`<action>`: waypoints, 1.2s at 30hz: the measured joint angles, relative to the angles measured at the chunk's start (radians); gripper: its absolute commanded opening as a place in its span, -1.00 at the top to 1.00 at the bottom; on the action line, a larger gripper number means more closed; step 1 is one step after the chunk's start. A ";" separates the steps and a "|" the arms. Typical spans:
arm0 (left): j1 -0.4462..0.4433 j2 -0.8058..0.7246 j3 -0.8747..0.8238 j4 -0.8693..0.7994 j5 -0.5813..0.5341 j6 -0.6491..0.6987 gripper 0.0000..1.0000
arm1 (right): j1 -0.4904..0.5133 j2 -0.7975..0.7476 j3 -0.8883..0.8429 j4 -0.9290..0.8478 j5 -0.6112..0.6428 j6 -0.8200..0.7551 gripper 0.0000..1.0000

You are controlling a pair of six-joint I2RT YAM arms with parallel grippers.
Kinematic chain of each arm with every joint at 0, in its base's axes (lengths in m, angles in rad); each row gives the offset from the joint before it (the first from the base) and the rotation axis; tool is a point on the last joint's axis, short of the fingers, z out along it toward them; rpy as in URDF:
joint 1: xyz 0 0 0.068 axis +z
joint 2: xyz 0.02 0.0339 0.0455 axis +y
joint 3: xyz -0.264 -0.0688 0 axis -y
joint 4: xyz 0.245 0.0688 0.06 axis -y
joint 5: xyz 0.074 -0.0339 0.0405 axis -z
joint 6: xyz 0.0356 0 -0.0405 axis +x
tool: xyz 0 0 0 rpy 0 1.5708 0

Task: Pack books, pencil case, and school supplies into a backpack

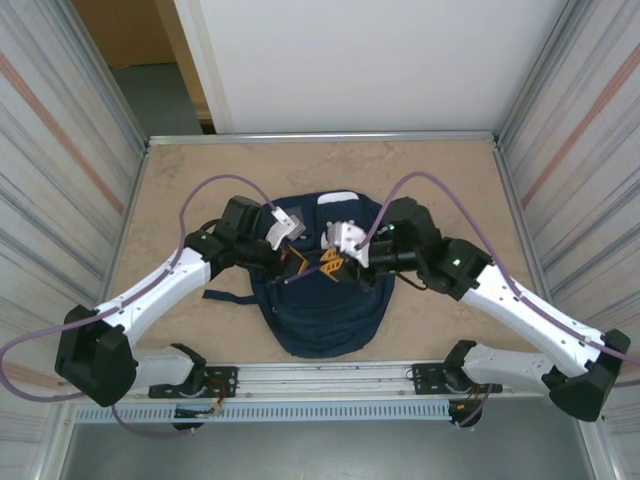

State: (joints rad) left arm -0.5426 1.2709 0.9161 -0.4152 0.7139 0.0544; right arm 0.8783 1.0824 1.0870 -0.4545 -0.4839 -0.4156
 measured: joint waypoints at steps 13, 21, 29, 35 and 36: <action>0.002 0.014 0.001 0.017 0.012 -0.081 0.67 | 0.126 0.338 -0.047 0.045 0.320 -0.330 0.40; 0.013 0.021 0.009 0.025 -0.072 -0.170 0.41 | 0.116 0.357 -0.077 0.103 0.393 -0.352 0.31; 0.089 -0.129 -0.027 0.008 -0.213 -0.316 -0.01 | 0.134 0.285 -0.107 0.077 0.365 -0.306 0.24; 0.167 -0.299 -0.151 0.015 -0.294 -0.439 -0.42 | 0.167 0.100 -0.142 0.037 0.242 -0.207 0.17; 0.183 -0.307 -0.176 0.016 -0.298 -0.473 -0.41 | 0.171 0.063 -0.149 0.040 0.240 -0.193 0.16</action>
State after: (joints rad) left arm -0.3595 0.9638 0.7403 -0.3996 0.4164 -0.4187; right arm 1.0496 1.1454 0.9379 -0.4149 -0.2436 -0.6090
